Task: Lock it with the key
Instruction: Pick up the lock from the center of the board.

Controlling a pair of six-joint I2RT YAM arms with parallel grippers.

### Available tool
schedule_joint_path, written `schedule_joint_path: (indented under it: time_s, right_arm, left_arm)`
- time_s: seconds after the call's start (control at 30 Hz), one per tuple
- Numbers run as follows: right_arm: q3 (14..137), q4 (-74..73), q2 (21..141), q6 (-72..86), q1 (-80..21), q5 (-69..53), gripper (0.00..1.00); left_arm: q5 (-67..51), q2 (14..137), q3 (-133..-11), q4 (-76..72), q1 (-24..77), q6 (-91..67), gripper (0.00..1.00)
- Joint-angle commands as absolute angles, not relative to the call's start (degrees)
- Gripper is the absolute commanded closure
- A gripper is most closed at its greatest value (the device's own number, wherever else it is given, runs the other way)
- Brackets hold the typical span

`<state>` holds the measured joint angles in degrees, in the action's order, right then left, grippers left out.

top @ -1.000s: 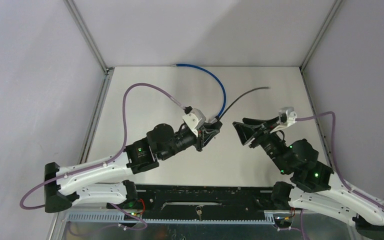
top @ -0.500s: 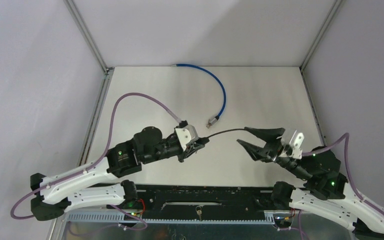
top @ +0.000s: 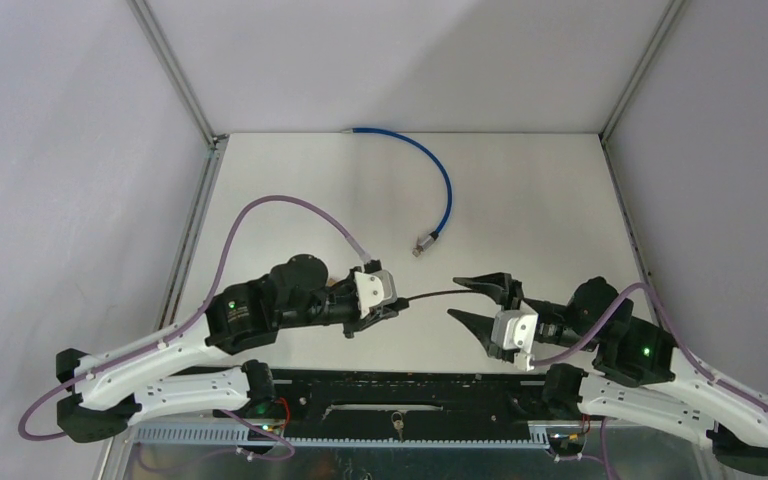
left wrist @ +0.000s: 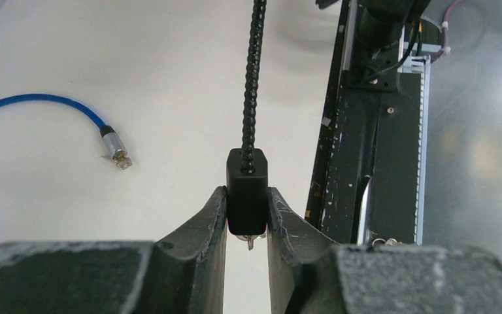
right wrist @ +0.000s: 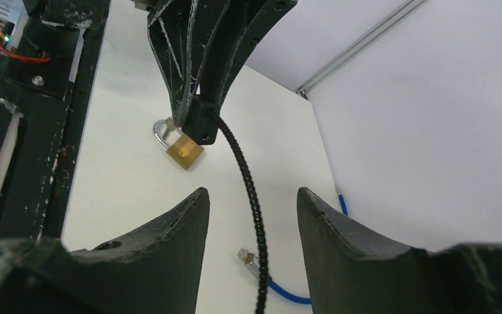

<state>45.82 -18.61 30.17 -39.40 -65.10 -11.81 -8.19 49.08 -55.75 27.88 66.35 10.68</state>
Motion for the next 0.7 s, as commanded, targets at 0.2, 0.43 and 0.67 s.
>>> schedule_joint_path:
  time_s: [0.2, 0.43, 0.67]
  right_arm:
    - [48.43, -22.54, 33.41, -44.09, -66.67, -9.37, 0.47]
    - [48.43, -23.30, 36.06, -44.12, -67.03, -5.38, 0.54]
    - [48.42, -20.94, 36.64, -41.04, -67.38, -3.71, 0.84]
  left_arm:
    - [-10.67, 48.30, -60.08, 28.58, 66.18, 12.62, 1.00]
    - [-12.65, 48.98, -60.38, 28.42, 66.18, 12.45, 1.00]
    - [-12.39, 49.55, -60.21, 28.44, 66.18, 12.42, 1.00]
